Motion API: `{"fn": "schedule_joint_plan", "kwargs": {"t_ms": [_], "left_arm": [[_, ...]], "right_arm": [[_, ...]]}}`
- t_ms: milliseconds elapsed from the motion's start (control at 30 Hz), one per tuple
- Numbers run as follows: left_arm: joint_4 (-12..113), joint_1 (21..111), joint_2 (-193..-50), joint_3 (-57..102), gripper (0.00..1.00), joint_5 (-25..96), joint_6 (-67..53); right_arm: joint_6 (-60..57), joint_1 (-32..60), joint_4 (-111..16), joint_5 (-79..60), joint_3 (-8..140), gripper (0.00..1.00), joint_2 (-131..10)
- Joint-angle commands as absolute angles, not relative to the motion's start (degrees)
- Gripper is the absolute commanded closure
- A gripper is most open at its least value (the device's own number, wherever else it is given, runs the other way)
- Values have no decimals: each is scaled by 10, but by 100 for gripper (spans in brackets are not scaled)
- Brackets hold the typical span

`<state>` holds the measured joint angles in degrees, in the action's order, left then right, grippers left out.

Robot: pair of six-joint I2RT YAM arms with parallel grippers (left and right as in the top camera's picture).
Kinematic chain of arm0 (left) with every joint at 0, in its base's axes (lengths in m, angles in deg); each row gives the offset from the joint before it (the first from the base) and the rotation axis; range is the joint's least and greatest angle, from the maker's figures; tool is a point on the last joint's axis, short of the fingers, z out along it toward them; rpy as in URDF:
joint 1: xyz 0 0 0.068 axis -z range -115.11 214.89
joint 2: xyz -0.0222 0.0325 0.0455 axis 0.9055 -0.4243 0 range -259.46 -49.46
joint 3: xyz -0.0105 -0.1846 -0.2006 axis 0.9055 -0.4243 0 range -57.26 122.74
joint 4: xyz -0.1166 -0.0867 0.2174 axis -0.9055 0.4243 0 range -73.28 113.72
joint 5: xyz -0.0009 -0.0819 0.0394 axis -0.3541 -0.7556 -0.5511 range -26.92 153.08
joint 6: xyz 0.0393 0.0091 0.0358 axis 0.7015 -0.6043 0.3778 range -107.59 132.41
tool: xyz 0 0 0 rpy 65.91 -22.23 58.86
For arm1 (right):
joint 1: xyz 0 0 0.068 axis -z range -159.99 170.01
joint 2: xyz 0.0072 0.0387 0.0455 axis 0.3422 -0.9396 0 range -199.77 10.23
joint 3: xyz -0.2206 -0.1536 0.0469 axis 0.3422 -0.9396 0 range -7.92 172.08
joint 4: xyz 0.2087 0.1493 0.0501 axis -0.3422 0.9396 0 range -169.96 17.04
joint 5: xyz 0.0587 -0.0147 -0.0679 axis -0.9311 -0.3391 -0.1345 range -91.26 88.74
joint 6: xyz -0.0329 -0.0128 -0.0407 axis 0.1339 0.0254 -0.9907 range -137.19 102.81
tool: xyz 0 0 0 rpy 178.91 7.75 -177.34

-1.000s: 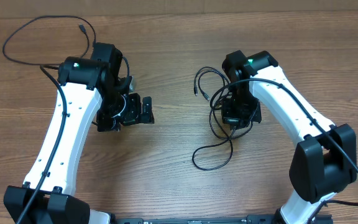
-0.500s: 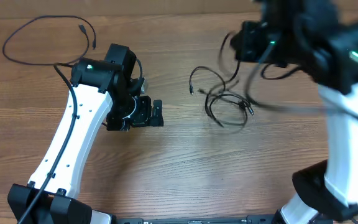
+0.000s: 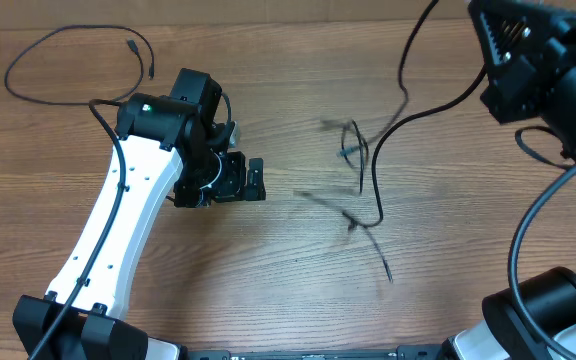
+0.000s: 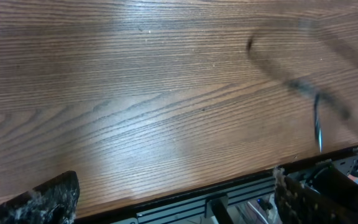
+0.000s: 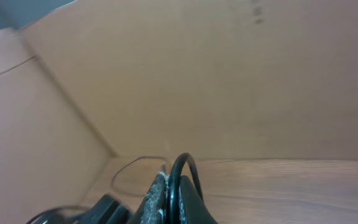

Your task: Untangle cables

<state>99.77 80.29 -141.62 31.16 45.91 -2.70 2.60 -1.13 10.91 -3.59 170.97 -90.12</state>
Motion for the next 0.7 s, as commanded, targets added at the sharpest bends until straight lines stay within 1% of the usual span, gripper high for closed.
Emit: {"fn": "schedule_joint_plan", "kwargs": {"t_ms": [0,167,233,300,400,433,467,533,567,600,633,667], "left_arm": [[1000,807,-1417,309,0,455,-35],[1000,807,-1417,309,0,455,-35],[1000,807,-1417,309,0,455,-35],[1001,807,-1417,309,0,455,-35],[1002,807,-1417,309,0,455,-35],[1002,807,-1417,309,0,455,-35],[1002,807,-1417,309,0,455,-35],[1001,807,-1417,309,0,455,-35],[1001,807,-1417,309,0,455,-35],[1000,807,-1417,309,0,455,-35],[1000,807,-1417,309,0,455,-35],[1000,807,-1417,309,0,455,-35]], "right_arm": [[73,-11,107,83,1717,96,-908],[148,-11,96,217,1717,96,-915],[146,-11,72,227,1717,96,-918],[115,-11,58,227,1717,96,-922],[33,-11,79,229,1707,96,-925],[60,-11,111,261,1694,96,-925],[153,-11,145,294,1676,96,-925],[207,-13,157,255,1653,96,-925],[209,-14,152,190,1639,96,-925],[199,-14,145,114,1624,96,-925],[190,-14,141,81,1617,96,-925],[161,-14,129,17,1601,96,-925]]}}
